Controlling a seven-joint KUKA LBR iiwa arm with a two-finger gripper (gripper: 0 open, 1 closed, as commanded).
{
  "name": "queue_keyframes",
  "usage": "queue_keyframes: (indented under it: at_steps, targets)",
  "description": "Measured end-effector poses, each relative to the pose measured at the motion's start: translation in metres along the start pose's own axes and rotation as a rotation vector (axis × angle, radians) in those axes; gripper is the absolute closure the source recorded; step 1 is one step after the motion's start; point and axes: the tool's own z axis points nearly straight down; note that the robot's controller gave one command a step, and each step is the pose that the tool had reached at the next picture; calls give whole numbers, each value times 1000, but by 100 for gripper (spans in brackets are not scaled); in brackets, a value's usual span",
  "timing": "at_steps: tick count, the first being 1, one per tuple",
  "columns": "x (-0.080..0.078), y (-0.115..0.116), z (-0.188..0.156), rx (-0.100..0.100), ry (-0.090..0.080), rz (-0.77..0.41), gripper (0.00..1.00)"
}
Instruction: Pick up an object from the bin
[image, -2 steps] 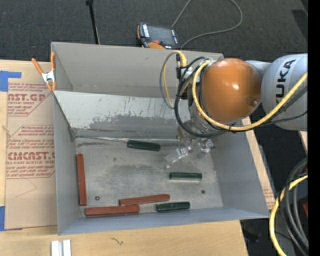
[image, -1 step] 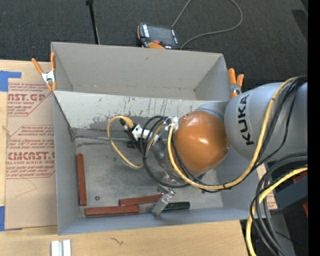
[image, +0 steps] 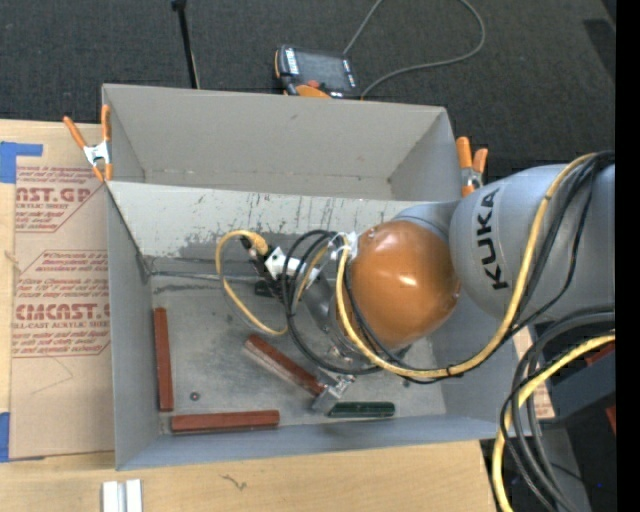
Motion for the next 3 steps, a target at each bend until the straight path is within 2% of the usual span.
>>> queue_keyframes:
  at_steps: [3]
  targets:
    - [0,0,0,0,0,0,100]
